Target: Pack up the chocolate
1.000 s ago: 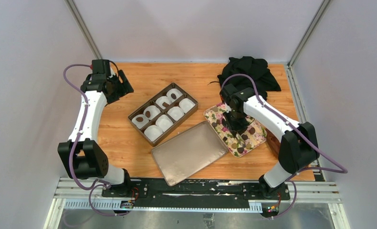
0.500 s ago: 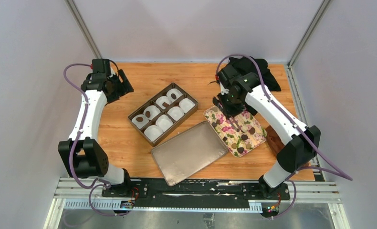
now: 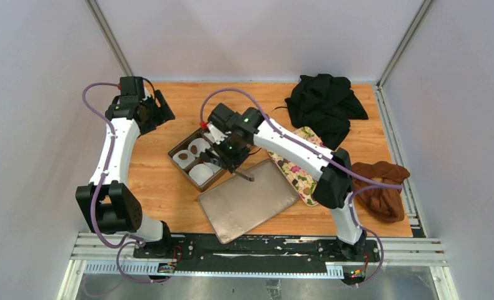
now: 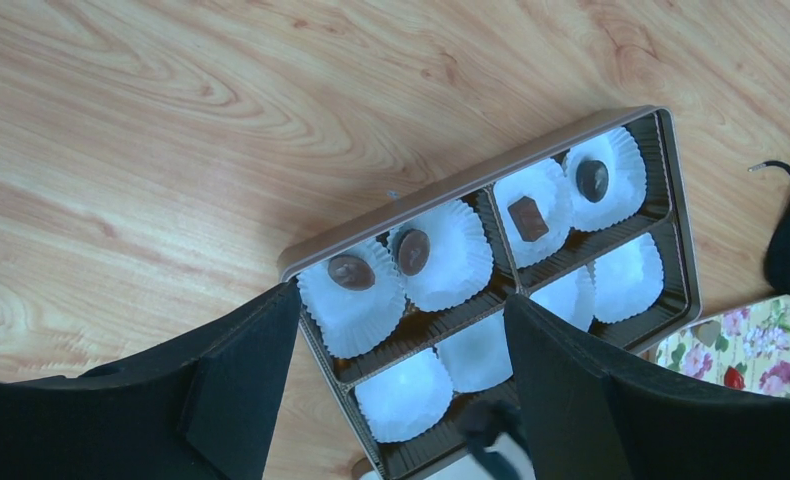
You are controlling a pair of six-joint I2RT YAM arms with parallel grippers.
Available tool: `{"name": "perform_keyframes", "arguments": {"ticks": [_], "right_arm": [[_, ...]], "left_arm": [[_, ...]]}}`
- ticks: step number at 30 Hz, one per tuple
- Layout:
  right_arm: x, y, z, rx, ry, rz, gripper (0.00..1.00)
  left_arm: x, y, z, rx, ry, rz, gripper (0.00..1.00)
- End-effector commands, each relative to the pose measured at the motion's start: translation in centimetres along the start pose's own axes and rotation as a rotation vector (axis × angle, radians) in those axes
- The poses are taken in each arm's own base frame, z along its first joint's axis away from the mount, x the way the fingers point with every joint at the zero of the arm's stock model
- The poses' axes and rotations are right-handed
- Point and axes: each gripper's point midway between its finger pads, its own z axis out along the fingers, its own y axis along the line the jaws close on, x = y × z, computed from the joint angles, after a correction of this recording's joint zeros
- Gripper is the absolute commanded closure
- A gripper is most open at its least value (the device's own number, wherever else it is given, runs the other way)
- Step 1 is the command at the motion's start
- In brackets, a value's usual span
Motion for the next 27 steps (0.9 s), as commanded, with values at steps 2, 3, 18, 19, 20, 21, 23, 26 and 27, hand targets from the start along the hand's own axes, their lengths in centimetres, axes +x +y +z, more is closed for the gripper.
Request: {"name": "perform_keyframes", "arguments": {"ticks": [2, 3, 18, 19, 20, 21, 23, 26, 27], "right_arm": [[-0.4, 3.4, 1.9, -0.095, 0.024, -0.093, 0.84], [-0.2, 3.6, 2.3, -0.098, 0.031, -0.098, 0.84], [1.5, 3.3, 5.6, -0.072, 0.097, -0.075, 0.67], [1.5, 3.3, 5.7, -0.071, 0.099, -0.074, 0.66], [1.6, 3.3, 5.7, -0.070, 0.101, -0.073, 0.64], [1.6, 3.3, 5.7, -0.071, 0.100, -0.074, 0.63], [1.7, 3.2, 5.7, -0.068, 0.101, -0.075, 0.62], [1.6, 3.2, 5.6, -0.065, 0.099, -0.076, 0.61], [1.6, 3.2, 5.5, -0.065, 0.098, -0.078, 0.61]], "left_arm": [[-0.4, 0.2, -1.4, 0.004, -0.034, 0.003, 0.20], [-0.3, 0.3, -1.4, 0.002, -0.032, 0.004, 0.20], [0.5, 0.6, -1.4, 0.001, -0.015, 0.011, 0.20], [0.4, 0.6, -1.5, 0.002, -0.019, 0.010, 0.20], [0.4, 0.6, -1.5, 0.002, -0.018, 0.010, 0.20], [0.4, 0.6, -1.5, 0.001, -0.018, 0.010, 0.20], [0.3, 0.5, -1.6, 0.005, -0.023, 0.010, 0.20], [0.1, 0.4, -1.6, 0.006, -0.025, 0.009, 0.20], [0.1, 0.4, -1.6, 0.006, -0.026, 0.009, 0.20]]}}
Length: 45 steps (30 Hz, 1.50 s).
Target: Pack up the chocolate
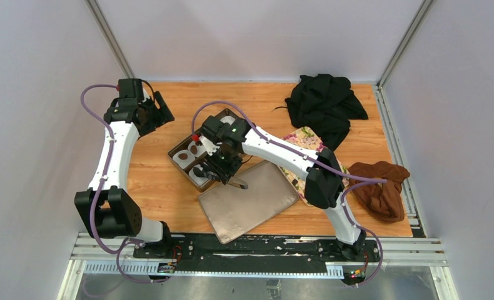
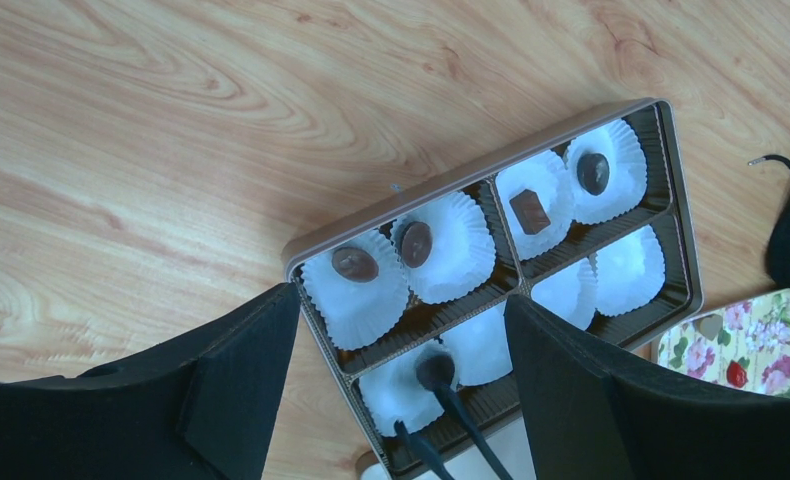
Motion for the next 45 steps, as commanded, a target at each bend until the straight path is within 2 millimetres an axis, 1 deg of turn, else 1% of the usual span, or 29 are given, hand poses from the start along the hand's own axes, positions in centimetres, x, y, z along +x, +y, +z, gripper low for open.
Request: {"name": "perform_keyframes", "arguments": {"ticks": [1, 3, 5, 8, 10, 11, 13, 14, 16, 18, 19, 20, 21, 23, 25, 26, 29, 32, 36, 42, 45], "right_arm": [[0.5, 0.0, 0.4, 0.020, 0.019, -0.013, 0.61], [0.1, -0.2, -0.5, 0.040, -0.006, -0.016, 0.64], [-0.6, -0.8, -2.0, 0.068, -0.047, -0.012, 0.68], [-1.4, -2.4, -5.4, 0.118, -0.129, 0.018, 0.73], [-1.4, -4.2, -7.8, 0.169, -0.179, 0.055, 0.76], [-1.0, -5.2, -9.1, 0.194, -0.199, 0.084, 0.78], [0.6, -7.9, -10.9, 0.252, -0.212, 0.165, 0.80], [1.9, -9.3, -11.6, 0.283, -0.211, 0.213, 0.81], [5.2, -12.5, -12.7, 0.360, -0.197, 0.326, 0.82], [9.3, -14.9, -12.8, 0.399, -0.161, 0.442, 0.82], [11.8, -15.9, -12.5, 0.412, -0.125, 0.506, 0.80], [13.6, -16.3, -12.4, 0.421, -0.105, 0.548, 0.78], [15.1, -16.6, -12.3, 0.423, -0.092, 0.584, 0.76], [17.4, -16.4, -11.9, 0.411, -0.059, 0.634, 0.71], [18.7, -16.1, -11.3, 0.397, -0.027, 0.664, 0.67], [18.7, -15.4, -10.7, 0.355, -0.018, 0.677, 0.65], [18.4, -15.1, -9.9, 0.322, -0.017, 0.710, 0.64], [17.7, -15.3, -9.3, 0.316, -0.032, 0.741, 0.64], [17.3, -15.7, -8.8, 0.323, -0.038, 0.777, 0.63], [17.1, -16.2, -7.7, 0.323, -0.019, 0.799, 0.61], [17.3, -16.4, -7.4, 0.333, -0.007, 0.800, 0.63]], "left_arm": [[-0.2, 0.1, -0.8, 0.003, -0.013, 0.005, 0.20], [-0.2, 0.1, -0.8, 0.004, -0.013, 0.004, 0.20], [-0.2, 0.2, -0.8, 0.003, -0.015, 0.003, 0.20], [-0.2, 0.2, -0.8, 0.002, -0.015, 0.002, 0.20], [-0.1, 0.2, -0.8, 0.001, -0.012, 0.001, 0.20], [-0.2, 0.2, -0.8, 0.001, -0.015, 0.001, 0.20], [-0.2, 0.2, -0.7, 0.000, -0.013, -0.001, 0.20], [-0.2, 0.2, -0.7, 0.000, -0.015, 0.000, 0.20], [-0.3, 0.2, -0.8, -0.004, -0.019, -0.003, 0.20], [-0.6, 0.1, -0.9, -0.001, -0.036, -0.011, 0.20], [-0.7, 0.1, -0.9, 0.002, -0.043, -0.014, 0.20], [-0.8, -0.1, -0.8, 0.007, -0.045, -0.016, 0.20], [-0.9, -0.2, -0.7, 0.012, -0.043, -0.018, 0.20], [-0.8, -0.3, -0.3, 0.017, -0.030, -0.019, 0.20], [-0.6, -0.4, 0.0, 0.021, -0.017, -0.021, 0.20], [-0.5, -0.4, 0.2, 0.023, -0.012, -0.024, 0.20], [-0.5, -0.5, 0.4, 0.026, -0.006, -0.025, 0.20], [-0.5, -0.5, 0.4, 0.026, -0.006, -0.026, 0.20], [-0.3, -0.4, 0.1, 0.026, -0.010, -0.029, 0.20], [-0.1, -0.2, 0.0, 0.018, -0.011, -0.023, 0.20], [-0.2, -0.3, 0.0, 0.021, -0.013, -0.019, 0.20]]}}
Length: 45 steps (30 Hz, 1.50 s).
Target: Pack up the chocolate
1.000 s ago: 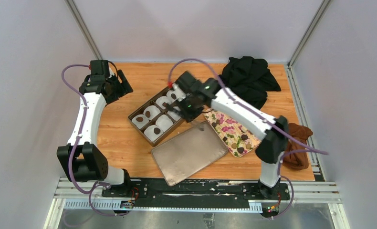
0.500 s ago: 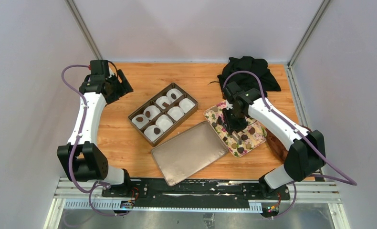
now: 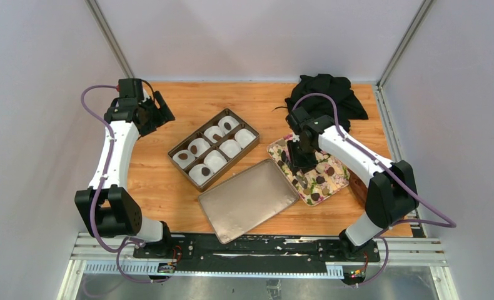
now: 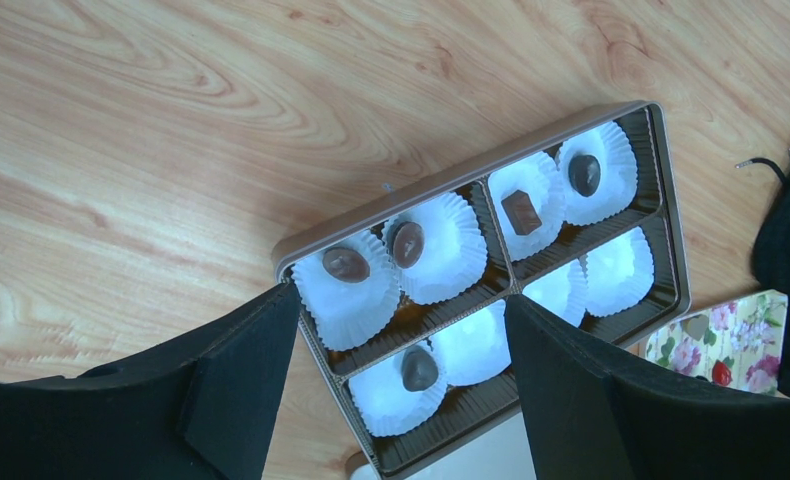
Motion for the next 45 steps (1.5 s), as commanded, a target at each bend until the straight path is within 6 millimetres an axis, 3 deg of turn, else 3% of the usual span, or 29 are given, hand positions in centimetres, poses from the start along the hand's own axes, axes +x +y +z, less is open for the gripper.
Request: {"name": "perform_keyframes", "arguments": {"ticks": [1, 10, 16, 19, 22, 27, 32, 36, 45], "right_arm": [[-0.1, -0.2, 0.2, 0.013, 0.006, 0.031, 0.64], [-0.2, -0.5, -1.4, 0.024, -0.019, 0.029, 0.84], [-2.0, 0.1, -4.4, 0.017, -0.098, -0.013, 0.85], [-3.8, 2.7, -6.2, -0.035, -0.164, -0.083, 0.85], [-5.1, 7.3, -7.2, -0.123, -0.209, -0.227, 0.85], [-5.3, 15.2, -5.8, -0.201, -0.187, -0.474, 0.85], [-4.8, 20.0, -3.7, -0.248, -0.147, -0.582, 0.85], [-4.2, 21.4, -1.9, -0.256, -0.111, -0.603, 0.84], [-3.6, 21.3, 0.4, -0.236, -0.065, -0.598, 0.77]], "left_arm": [[-0.3, 0.0, -0.3, 0.008, -0.022, 0.005, 0.20], [-0.1, 0.1, 0.0, 0.006, -0.014, 0.006, 0.20], [-0.3, 0.0, 0.0, 0.006, -0.020, 0.007, 0.20], [-0.4, 0.0, -0.1, 0.006, -0.023, 0.007, 0.20], [-0.6, 0.0, -0.2, 0.002, -0.027, 0.008, 0.20], [-0.7, 0.0, -0.3, 0.003, -0.032, 0.011, 0.20], [-0.7, 0.4, -0.7, -0.012, -0.036, 0.021, 0.20], [-0.6, 0.7, -0.9, -0.023, -0.039, 0.026, 0.20], [-0.6, 0.9, -0.9, -0.028, -0.036, 0.031, 0.20]]}}
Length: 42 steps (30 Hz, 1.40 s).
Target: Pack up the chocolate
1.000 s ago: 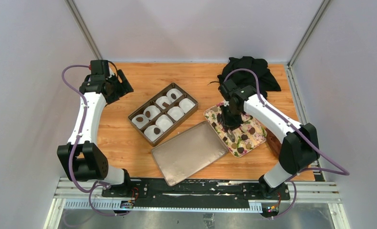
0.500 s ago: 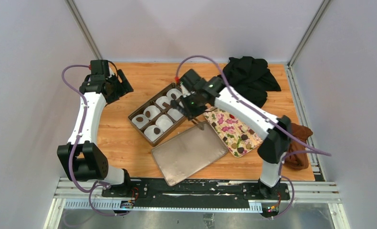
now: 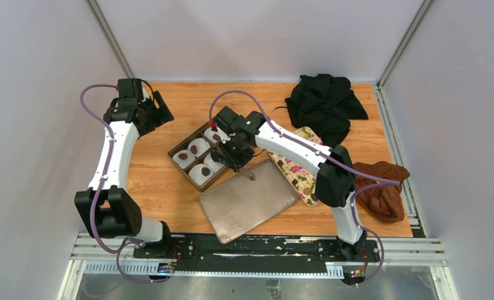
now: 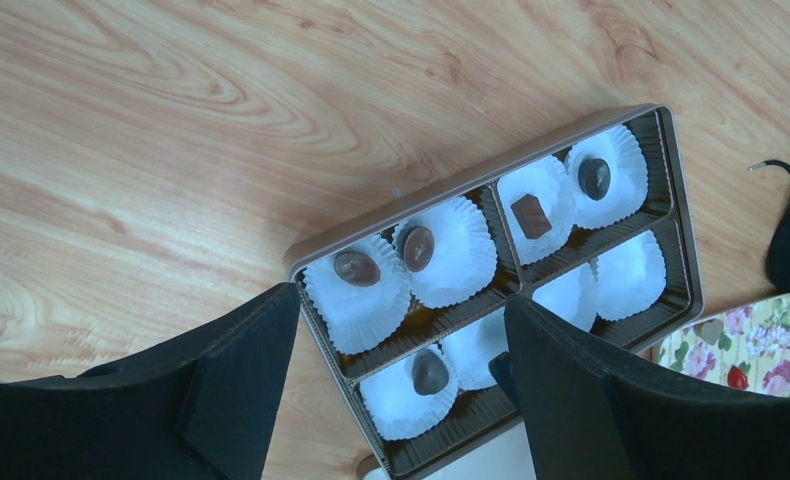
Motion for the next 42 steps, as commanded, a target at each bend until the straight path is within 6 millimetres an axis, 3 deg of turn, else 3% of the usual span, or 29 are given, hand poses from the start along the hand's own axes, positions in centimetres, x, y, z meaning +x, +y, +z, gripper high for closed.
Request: {"name": "perform_keyframes", "arguments": {"ticks": [1, 9, 15, 19, 21, 23, 25, 27, 31, 35, 42], "right_arm": [[0.1, 0.4, 0.3, -0.010, 0.013, -0.017, 0.76], [0.4, 0.5, 0.3, -0.013, 0.018, -0.017, 0.65], [0.2, 0.4, -0.1, -0.004, 0.006, -0.018, 0.65], [-1.0, -0.4, -2.8, 0.041, -0.072, -0.015, 0.71], [-1.5, -2.0, -4.9, 0.080, -0.123, 0.010, 0.74], [-1.5, -4.8, -7.0, 0.148, -0.167, 0.057, 0.75], [-0.3, -9.3, -9.2, 0.229, -0.194, 0.155, 0.75], [1.9, -12.8, -10.1, 0.268, -0.185, 0.250, 0.74], [7.1, -17.1, -10.9, 0.328, -0.133, 0.370, 0.74], [11.4, -18.2, -10.1, 0.339, -0.055, 0.417, 0.69], [12.7, -19.0, -7.3, 0.332, 0.020, 0.392, 0.66]], "left_arm": [[-0.2, 0.5, -0.8, -0.012, -0.018, 0.010, 0.20], [-0.2, 0.5, -0.7, -0.012, -0.018, 0.010, 0.20], [-0.2, 0.5, -0.8, -0.012, -0.019, 0.007, 0.20], [-0.2, 0.5, -1.0, -0.012, -0.024, 0.006, 0.20], [-0.3, 0.5, -1.0, -0.012, -0.027, 0.005, 0.20], [-0.3, 0.5, -1.1, -0.010, -0.028, 0.002, 0.20], [-0.2, 0.5, -1.0, -0.010, -0.025, 0.001, 0.20], [-0.3, 0.4, -0.9, -0.009, -0.025, -0.001, 0.20], [-0.3, 0.1, -0.8, 0.003, -0.016, -0.003, 0.20], [-0.2, 0.1, -0.6, 0.006, -0.011, -0.007, 0.20], [-0.1, -0.2, -0.3, 0.020, 0.000, -0.012, 0.20]]}}
